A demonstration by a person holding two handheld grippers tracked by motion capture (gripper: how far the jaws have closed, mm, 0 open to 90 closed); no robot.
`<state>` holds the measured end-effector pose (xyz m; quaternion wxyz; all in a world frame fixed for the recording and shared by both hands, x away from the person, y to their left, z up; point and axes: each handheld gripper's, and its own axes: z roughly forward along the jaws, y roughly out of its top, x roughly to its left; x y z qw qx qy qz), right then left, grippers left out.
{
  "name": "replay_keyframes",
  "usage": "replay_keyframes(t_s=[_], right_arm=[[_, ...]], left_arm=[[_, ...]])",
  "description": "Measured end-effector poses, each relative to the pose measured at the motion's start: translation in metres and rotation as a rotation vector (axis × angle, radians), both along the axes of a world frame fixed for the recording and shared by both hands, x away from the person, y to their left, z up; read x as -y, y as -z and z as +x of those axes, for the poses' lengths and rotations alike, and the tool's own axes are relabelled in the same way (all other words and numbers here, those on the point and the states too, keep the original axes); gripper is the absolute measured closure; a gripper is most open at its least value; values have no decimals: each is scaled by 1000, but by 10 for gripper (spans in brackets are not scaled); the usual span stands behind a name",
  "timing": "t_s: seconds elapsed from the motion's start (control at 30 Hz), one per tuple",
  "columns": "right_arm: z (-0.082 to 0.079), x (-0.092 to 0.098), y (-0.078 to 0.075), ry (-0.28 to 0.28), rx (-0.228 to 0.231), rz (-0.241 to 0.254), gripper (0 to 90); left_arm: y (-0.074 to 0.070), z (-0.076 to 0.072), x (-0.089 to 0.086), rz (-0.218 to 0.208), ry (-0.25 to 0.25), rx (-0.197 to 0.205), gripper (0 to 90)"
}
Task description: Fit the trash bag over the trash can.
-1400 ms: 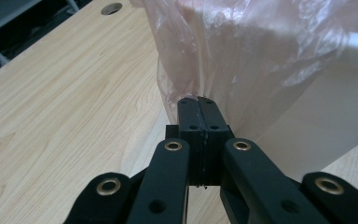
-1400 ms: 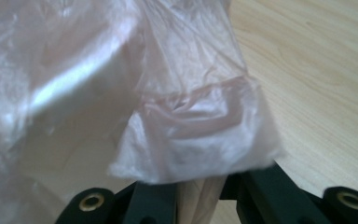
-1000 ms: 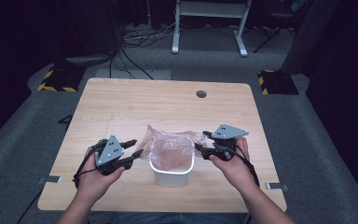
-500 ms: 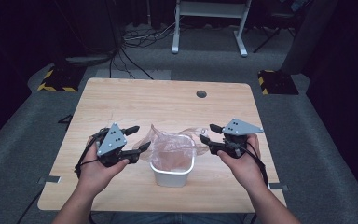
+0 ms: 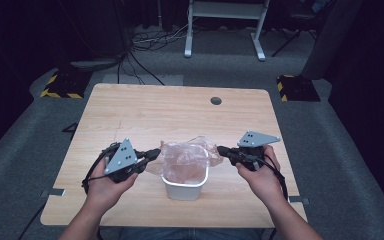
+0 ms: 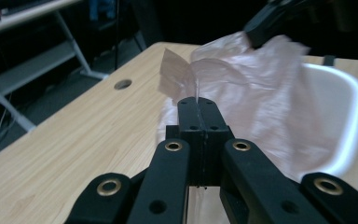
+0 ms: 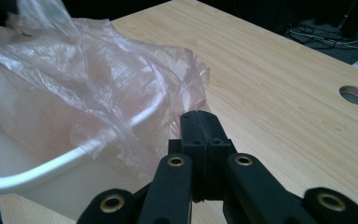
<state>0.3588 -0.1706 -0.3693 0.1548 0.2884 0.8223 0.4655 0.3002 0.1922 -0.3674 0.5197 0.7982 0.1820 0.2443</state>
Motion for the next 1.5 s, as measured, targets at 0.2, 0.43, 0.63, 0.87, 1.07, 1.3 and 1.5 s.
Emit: replay_keyframes(t_s=[0.2,0.43,0.63,0.87,1.07,1.3,1.5], right_arm=[[2,-1,11,2,-30,-23,900],[6,0,20,4,-56,-37,900],[10,3,28,11,-85,-52,900],[9,6,34,13,-104,-49,900],[3,14,18,39,-55,4,717],[-18,17,-6,27,56,32,479],[-29,1,-18,-80,107,53,466]], left_arm=[[15,-26,-5,65,144,8,900],[34,-30,-2,144,236,-53,900],[51,-20,-7,157,226,-146,900],[62,-16,0,177,258,-181,892],[49,-20,-10,87,218,-129,873],[36,-15,-23,23,133,-74,877],[32,-10,-26,0,81,-56,878]])
